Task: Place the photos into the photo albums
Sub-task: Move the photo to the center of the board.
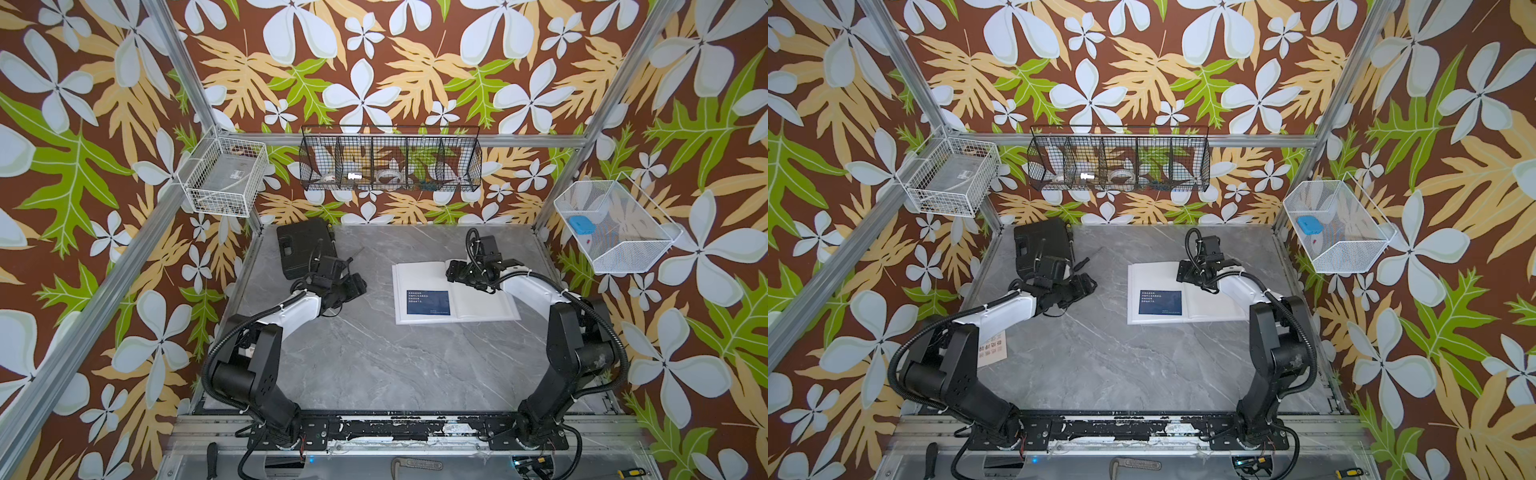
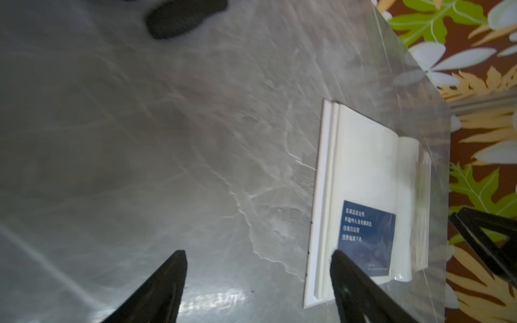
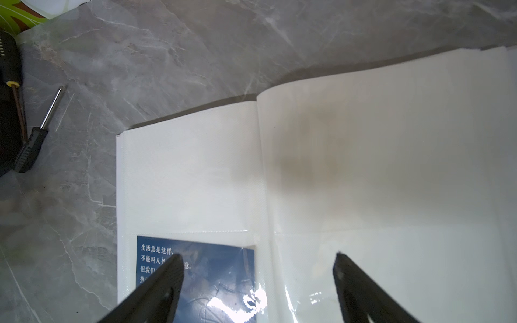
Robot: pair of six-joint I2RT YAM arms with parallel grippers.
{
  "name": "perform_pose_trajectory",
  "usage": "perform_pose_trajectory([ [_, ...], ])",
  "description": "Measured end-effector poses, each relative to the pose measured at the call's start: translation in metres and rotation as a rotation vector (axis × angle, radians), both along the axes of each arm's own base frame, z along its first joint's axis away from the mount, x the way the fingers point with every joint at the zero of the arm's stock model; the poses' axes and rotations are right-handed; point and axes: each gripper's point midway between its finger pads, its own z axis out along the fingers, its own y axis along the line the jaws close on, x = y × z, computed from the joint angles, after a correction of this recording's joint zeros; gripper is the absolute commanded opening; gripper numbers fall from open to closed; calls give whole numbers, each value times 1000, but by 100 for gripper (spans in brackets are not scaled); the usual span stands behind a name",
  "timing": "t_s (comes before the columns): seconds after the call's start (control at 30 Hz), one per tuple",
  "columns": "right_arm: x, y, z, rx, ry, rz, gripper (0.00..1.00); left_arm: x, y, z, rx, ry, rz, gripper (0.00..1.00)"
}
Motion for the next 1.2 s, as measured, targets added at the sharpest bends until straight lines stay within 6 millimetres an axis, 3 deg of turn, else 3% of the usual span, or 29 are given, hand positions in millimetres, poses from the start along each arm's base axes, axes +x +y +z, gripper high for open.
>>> perform_pose_trajectory([
  [0.2, -12, 35, -25, -17, 67, 75, 87, -16, 82, -6, 20, 51, 225, 91],
  [0.3, -18, 42, -33, -25, 90, 86, 87, -26, 126, -4, 35, 60, 351, 93],
  [0.47, -22, 48, -25, -13, 70, 90, 87, -45, 189, -4, 88, 90, 545, 100],
  [0.67, -17, 77, -21, 28, 40, 150, 87, -81, 253, -25, 199, 201, 771, 100],
  [0.9, -25, 94, -29, 63, 65, 188, 87, -107, 306, -38, 310, 265, 944, 100],
  [1.0, -24, 95, -27, 66, 65, 186, 87, -112, 317, -53, 312, 302, 963, 100],
  [1.2, -21, 97, -21, 65, 50, 195, 87, -111, 317, -68, 311, 316, 940, 100],
])
